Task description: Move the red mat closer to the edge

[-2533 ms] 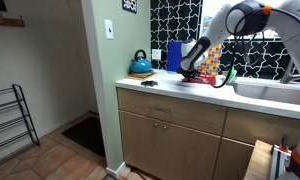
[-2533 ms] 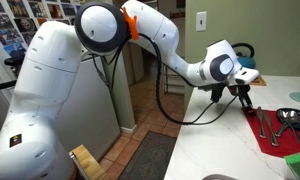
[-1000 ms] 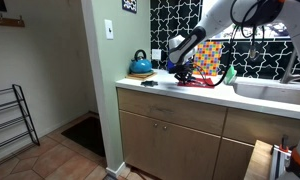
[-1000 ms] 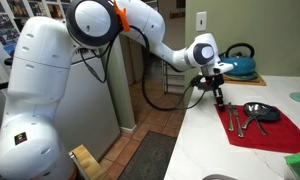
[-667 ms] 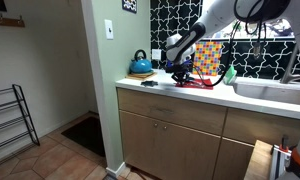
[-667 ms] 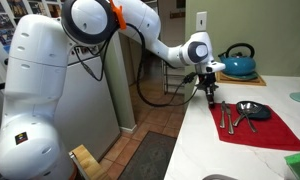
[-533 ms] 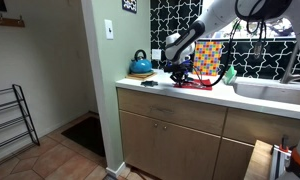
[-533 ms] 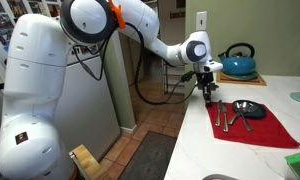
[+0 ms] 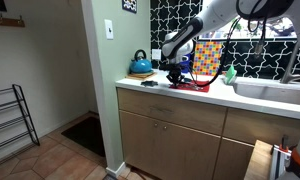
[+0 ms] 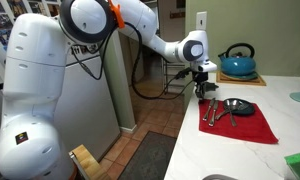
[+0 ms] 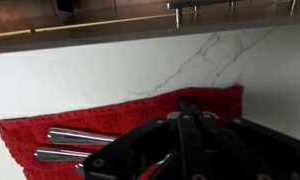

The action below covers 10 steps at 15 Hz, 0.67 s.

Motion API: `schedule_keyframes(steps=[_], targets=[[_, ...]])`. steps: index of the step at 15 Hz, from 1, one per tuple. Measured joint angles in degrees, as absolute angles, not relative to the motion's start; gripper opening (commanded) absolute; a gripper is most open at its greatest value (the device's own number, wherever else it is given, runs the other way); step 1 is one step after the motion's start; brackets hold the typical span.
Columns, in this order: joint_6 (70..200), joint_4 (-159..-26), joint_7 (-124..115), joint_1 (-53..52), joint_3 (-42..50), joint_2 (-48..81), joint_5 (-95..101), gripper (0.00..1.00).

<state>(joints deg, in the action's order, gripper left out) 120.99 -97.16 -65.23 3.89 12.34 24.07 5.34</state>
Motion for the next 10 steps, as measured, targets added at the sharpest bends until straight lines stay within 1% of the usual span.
schedule_keyframes(steps=[10], targets=[[122.48, -95.66, -68.12, 4.01, 12.22, 25.13, 0.02, 0.00]])
